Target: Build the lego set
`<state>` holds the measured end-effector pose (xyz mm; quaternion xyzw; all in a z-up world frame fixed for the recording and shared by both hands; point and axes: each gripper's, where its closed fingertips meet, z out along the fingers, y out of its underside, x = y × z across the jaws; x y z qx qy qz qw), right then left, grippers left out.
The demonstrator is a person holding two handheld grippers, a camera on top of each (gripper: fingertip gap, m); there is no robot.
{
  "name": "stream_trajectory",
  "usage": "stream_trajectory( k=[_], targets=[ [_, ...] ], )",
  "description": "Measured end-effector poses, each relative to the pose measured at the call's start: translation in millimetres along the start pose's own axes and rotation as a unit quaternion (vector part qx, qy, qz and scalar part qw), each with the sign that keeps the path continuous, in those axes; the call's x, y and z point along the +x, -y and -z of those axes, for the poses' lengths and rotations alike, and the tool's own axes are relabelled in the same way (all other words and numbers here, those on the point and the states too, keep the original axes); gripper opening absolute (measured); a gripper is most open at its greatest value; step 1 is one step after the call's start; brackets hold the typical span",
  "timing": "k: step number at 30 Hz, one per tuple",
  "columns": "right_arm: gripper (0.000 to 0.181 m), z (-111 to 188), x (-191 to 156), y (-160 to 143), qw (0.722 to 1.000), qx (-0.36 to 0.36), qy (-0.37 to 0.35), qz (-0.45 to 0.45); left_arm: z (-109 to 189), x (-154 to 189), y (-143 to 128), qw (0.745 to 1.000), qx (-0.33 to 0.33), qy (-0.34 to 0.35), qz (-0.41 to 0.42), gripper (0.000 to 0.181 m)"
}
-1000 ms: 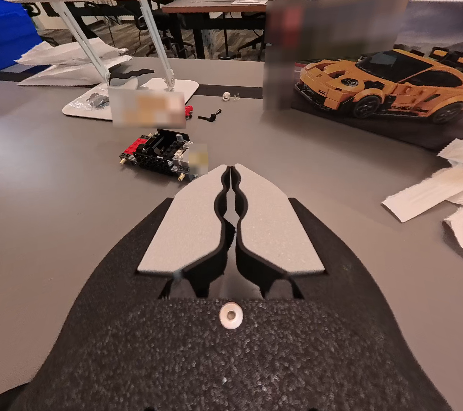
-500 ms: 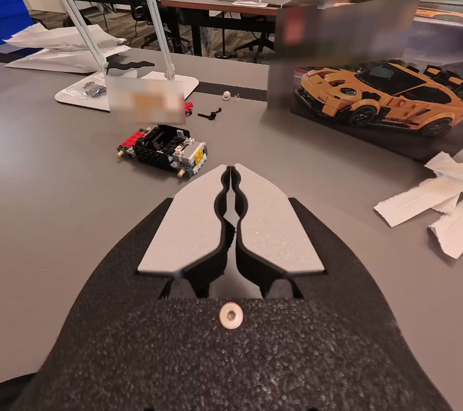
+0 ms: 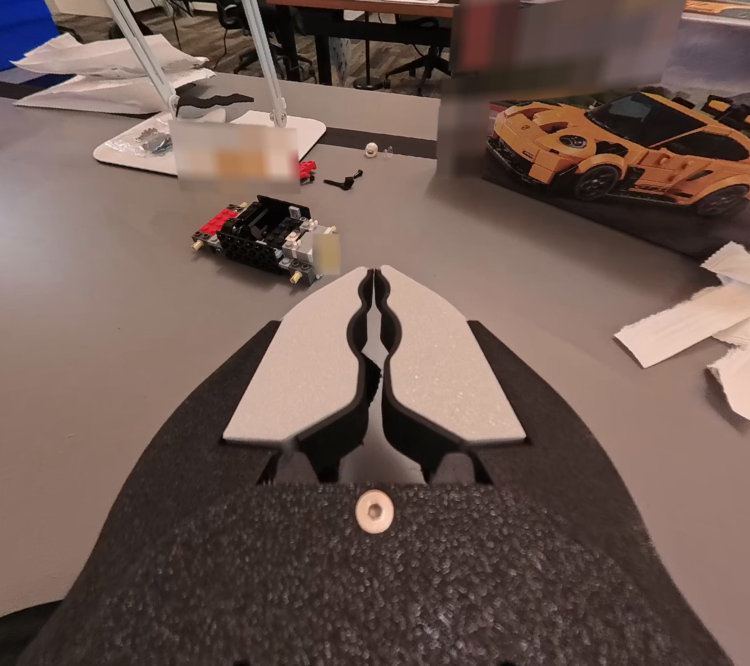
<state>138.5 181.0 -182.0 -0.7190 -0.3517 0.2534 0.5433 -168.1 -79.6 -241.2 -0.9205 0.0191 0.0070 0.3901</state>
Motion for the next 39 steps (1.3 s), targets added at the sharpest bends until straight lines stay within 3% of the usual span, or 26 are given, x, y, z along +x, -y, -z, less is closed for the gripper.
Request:
stream_trajectory(
  k=[5,9,14,15,16,20,22,23,24,25,26,30,34,39],
  targets=[
    [0.0,0.0,-0.4,0.0,1.0,0.0,0.002,-0.001,-14.3,-5.1,-2.2,1.0,-0.016,0.014,-0.018,0.008],
    [0.0,0.1,-0.2,0.2,1.0,0.001,0.003,-0.002,-14.9,-35.2,-1.0,0.994,-0.028,0.1,-0.043,0.009],
    [0.004,0.6,-2.4,2.2,1.0,0.006,0.01,-0.001,2.5,-39.4,31.5,0.99,0.073,0.116,-0.023,0.029],
    [0.008,1.3,-2.6,3.7,1.0,0.01,0.01,0.001,8.1,-40.5,36.8,0.989,0.091,0.116,-0.011,0.023],
    [0.013,2.4,-3.4,6.0,1.0,0.016,0.013,0.002,13.4,-40.2,39.4,0.988,0.102,0.112,0.001,0.002],
    [0.032,6.4,-10.0,12.9,0.999,0.034,0.033,0.012,27.1,-29.2,49.4,0.985,0.149,0.081,0.014,0.001],
    [0.034,6.9,-13.5,14.3,0.998,0.036,0.04,0.021,28.1,-23.1,56.6,0.984,0.159,0.077,0.001,0.026],
    [0.033,6.7,-15.2,14.7,0.998,0.036,0.042,0.026,28.3,-18.2,61.7,0.984,0.166,0.069,-0.003,0.028],
    [0.034,5.8,-17.7,14.8,0.998,0.034,0.044,0.032,29.8,-11.7,69.2,0.982,0.18,0.056,-0.002,0.025],
    [0.033,4.7,-20.7,15.7,0.998,0.033,0.047,0.037,32.8,-3.1,78.4,0.98,0.197,0.037,-0.005,0.001],
    [0.032,3.6,-24.5,18.7,0.997,0.037,0.051,0.04,36.1,4.6,89.8,0.976,0.218,0.023,-0.01,0.0],
    [0.0,0.0,-43.9,47.9,0.994,0.059,0.053,0.076,32.7,16.6,134.3,0.963,0.27,0.011,-0.015,0.0],
    [0.0,-10.8,-64.7,101.1,0.986,0.11,0.038,0.118,24.9,1.3,187.2,0.938,0.345,0.032,0.03,0.0],
    [0.0,-46.4,-75.9,178.0,0.978,0.169,0.011,0.119,23.1,-32.5,246.2,0.904,0.411,0.105,0.047,0.0]
  ],
)
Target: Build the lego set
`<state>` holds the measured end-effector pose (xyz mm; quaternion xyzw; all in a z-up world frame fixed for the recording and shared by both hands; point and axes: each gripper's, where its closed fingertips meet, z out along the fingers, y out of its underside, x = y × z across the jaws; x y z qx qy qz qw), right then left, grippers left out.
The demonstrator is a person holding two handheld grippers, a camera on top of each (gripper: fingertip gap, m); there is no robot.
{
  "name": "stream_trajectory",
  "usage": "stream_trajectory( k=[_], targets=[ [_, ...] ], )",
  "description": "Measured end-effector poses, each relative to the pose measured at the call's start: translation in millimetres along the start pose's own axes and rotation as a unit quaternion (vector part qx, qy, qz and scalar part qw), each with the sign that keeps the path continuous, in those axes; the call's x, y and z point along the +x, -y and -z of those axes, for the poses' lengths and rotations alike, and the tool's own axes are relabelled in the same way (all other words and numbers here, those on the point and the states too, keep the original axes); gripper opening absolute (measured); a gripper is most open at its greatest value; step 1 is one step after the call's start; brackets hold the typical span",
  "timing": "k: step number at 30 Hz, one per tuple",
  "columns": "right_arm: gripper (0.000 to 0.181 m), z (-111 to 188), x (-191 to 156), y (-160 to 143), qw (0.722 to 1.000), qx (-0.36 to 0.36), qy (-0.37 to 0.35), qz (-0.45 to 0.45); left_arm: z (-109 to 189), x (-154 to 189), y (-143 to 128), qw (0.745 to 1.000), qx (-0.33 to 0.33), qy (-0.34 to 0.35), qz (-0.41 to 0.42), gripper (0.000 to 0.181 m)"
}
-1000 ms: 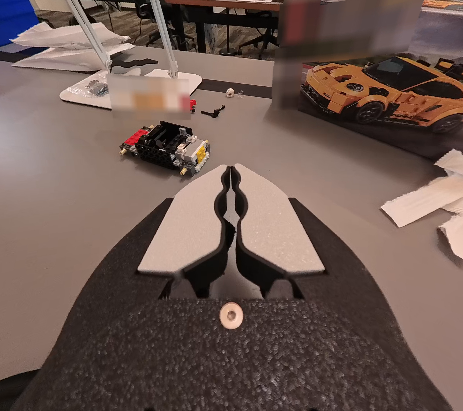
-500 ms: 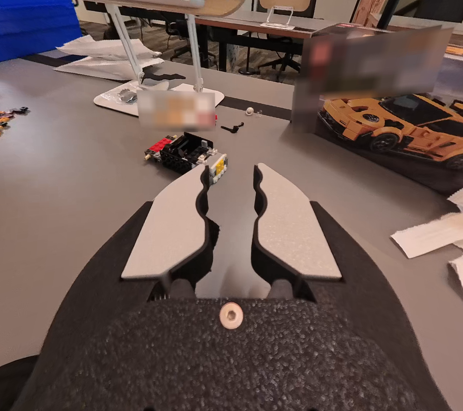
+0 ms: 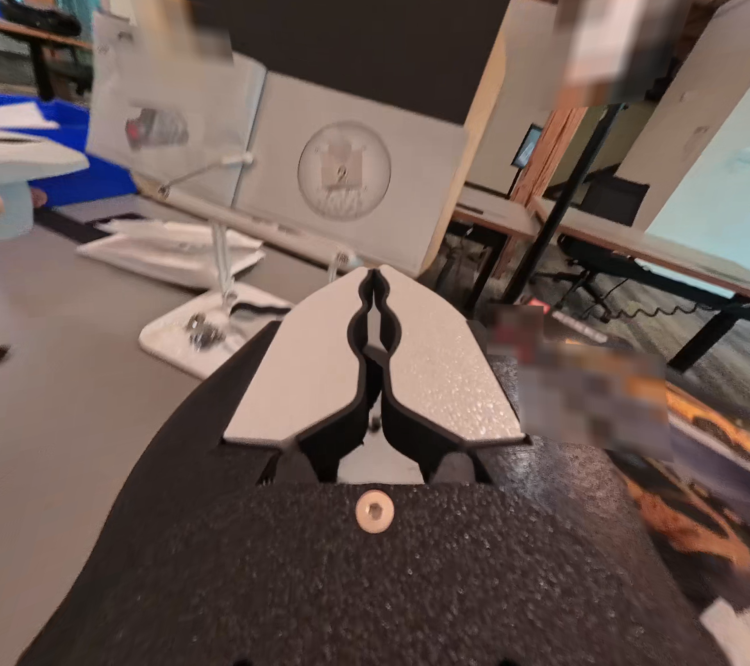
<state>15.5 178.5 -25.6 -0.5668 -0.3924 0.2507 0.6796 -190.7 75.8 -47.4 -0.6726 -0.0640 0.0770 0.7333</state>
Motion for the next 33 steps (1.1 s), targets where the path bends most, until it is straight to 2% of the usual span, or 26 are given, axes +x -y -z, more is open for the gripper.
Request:
stream_trajectory(
  k=[4,8,13,17,21,24,27,29,33],
  targets=[
    [0.0,-45.3,14.2,31.8,0.999,0.034,-0.032,-0.017,-24.9,-18.7,25.5,0.998,0.038,0.043,0.025,0.0],
    [0.0,-79.7,26.4,44.5,0.997,0.045,-0.056,-0.008,-30.9,-26.6,31.5,0.998,0.045,0.044,0.007,0.0],
    [0.013,-96.3,38.7,28.5,0.995,0.032,-0.093,0.008,-23.2,-44.4,32.6,0.997,0.026,0.056,-0.05,0.0],
    [0.032,-104.7,25.3,7.6,0.996,0.015,-0.079,0.05,-21.7,-55.1,28.5,0.997,0.017,0.062,-0.046,0.005],
    [0.051,-124.4,8.2,-5.3,0.997,-0.02,-0.042,0.063,-30.9,-41.6,15.3,0.997,-0.008,0.038,-0.072,0.015],
    [0.07,-140.9,12.6,1.4,0.992,-0.03,-0.052,0.112,-44.8,-21.8,5.5,0.99,-0.038,0.012,-0.132,0.027],
    [0.081,-155.4,20.3,16.7,0.988,-0.027,-0.061,0.136,-57.7,-8.7,-5.7,0.985,-0.058,-0.008,-0.164,0.027],
    [0.086,-165.2,25.5,17.5,0.986,-0.043,-0.065,0.144,-63.0,-1.9,-11.1,0.985,-0.066,-0.027,-0.154,0.027],
    [0.073,-170.5,21.1,12.6,0.992,-0.04,-0.043,0.109,-61.8,0.3,-15.2,0.985,-0.065,-0.034,-0.153,0.025]
  ],
)
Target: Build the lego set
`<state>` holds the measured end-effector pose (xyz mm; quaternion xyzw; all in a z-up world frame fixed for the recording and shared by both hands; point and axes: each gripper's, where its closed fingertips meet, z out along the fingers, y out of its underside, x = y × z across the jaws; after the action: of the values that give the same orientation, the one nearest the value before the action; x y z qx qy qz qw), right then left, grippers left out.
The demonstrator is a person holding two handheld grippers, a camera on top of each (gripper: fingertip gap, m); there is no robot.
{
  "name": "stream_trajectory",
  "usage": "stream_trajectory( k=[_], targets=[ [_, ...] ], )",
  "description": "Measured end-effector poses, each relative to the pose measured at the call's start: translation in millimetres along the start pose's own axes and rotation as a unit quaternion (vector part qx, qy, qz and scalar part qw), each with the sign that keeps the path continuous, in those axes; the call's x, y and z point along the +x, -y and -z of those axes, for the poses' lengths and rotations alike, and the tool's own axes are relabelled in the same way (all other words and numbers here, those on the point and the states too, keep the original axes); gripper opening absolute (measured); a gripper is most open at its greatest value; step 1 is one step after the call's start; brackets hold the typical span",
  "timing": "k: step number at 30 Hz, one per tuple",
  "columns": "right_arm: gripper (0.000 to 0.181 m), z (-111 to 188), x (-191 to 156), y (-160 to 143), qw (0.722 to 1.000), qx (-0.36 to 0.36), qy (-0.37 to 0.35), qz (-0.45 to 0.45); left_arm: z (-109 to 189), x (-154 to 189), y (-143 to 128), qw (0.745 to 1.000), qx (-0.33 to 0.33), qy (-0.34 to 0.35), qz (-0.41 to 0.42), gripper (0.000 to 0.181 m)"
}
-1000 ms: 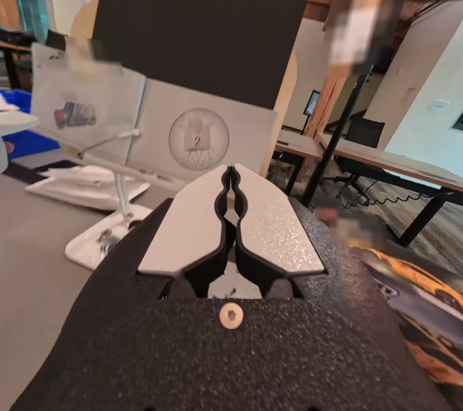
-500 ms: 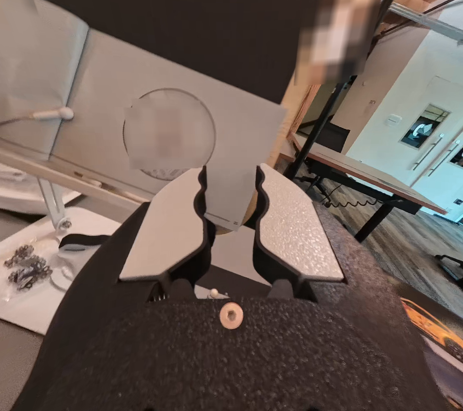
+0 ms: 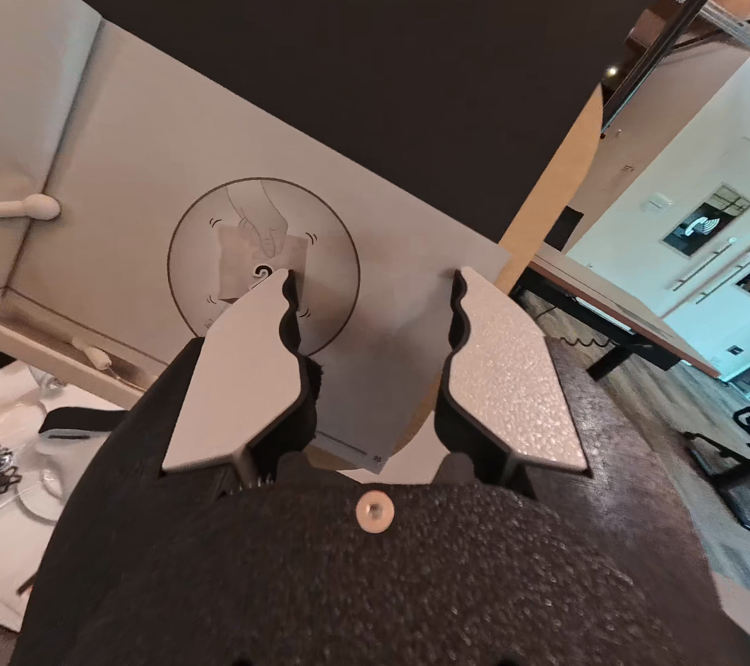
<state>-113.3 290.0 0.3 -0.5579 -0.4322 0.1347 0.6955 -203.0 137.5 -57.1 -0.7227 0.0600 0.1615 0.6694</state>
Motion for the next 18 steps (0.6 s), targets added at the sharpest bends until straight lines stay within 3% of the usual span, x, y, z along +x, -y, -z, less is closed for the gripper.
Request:
stream_trajectory(
  k=[4,13,18],
  targets=[
    [0.068,1.0,-1.4,-1.1,1.0,0.019,0.0,-0.022,1.9,-1.5,-3.3,1.0,0.002,-0.003,0.018,0.023],
    [0.005,7.2,-9.3,-4.5,0.999,0.03,0.012,-0.017,5.0,-2.7,-3.7,0.999,0.01,-0.007,0.037,0.021],
    [0.039,14.3,-3.7,5.4,0.998,0.052,-0.01,0.015,3.6,1.0,-7.3,0.999,0.005,-0.012,0.032,0.021]
  ],
)
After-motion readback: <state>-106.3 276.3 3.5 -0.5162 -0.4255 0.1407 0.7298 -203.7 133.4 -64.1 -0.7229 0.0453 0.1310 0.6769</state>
